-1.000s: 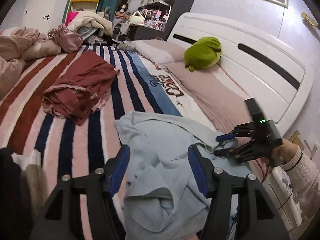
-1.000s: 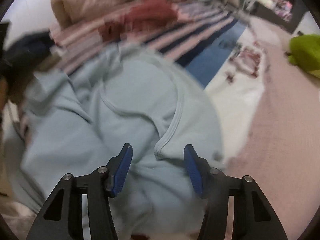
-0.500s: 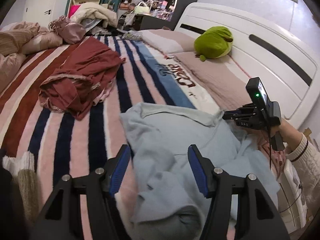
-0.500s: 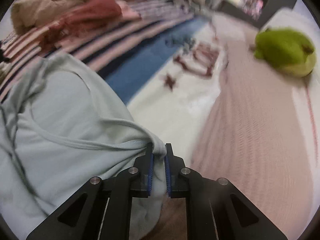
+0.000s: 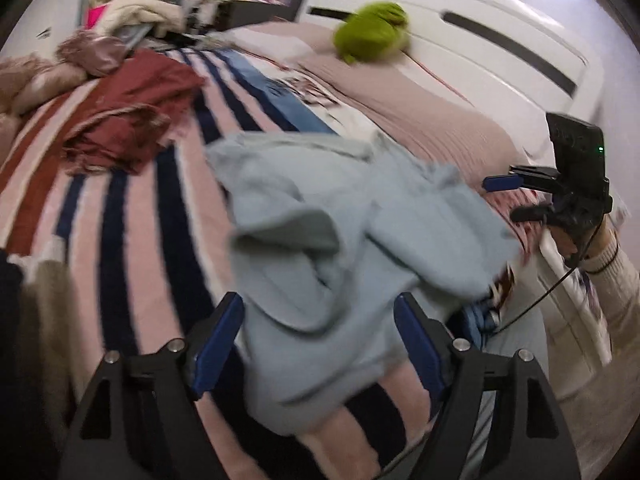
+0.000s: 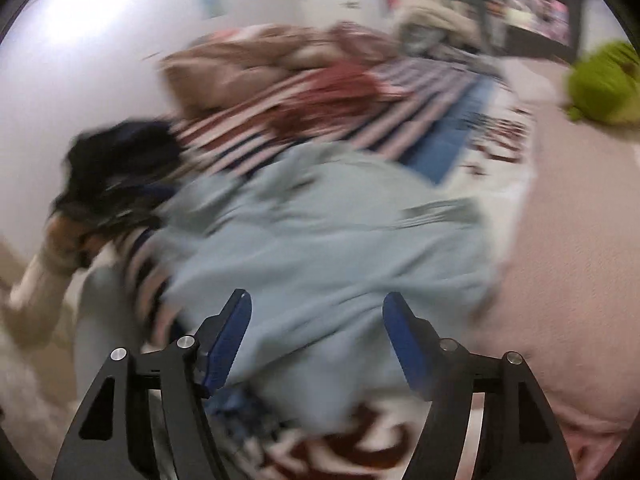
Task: Fold small clothes
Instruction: 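Grasp the sweatshirt fold with the right gripper while the left gripper grasps the collar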
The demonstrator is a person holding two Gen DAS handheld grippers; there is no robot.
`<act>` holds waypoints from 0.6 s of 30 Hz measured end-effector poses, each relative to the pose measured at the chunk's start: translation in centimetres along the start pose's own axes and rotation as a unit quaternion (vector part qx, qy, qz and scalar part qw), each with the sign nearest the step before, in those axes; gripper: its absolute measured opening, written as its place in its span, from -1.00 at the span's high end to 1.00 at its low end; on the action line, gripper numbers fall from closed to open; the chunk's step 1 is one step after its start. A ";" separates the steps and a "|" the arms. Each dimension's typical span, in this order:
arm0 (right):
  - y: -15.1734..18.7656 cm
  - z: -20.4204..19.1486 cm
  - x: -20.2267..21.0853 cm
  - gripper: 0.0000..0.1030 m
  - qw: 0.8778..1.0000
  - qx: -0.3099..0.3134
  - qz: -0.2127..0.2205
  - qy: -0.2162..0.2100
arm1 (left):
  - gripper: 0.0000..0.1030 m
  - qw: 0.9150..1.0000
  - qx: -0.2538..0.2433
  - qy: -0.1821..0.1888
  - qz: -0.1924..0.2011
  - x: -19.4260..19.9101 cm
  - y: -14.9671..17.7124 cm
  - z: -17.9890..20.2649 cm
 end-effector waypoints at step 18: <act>-2.7 -0.2 -4.5 0.64 0.996 0.050 -0.047 0.055 | 0.70 0.999 -0.014 -0.050 -0.002 -0.2 -5.1 0.1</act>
Point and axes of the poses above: each gripper's, at about its wrist camera, not at the fingertips, and x roughly against the way its jaws point, z to its right, y to its underside, the point moved 4 cm from there along -x, roughly the way its jaws point, and after that the axes turned 2 degrees about -z, right-handed, at the moved point
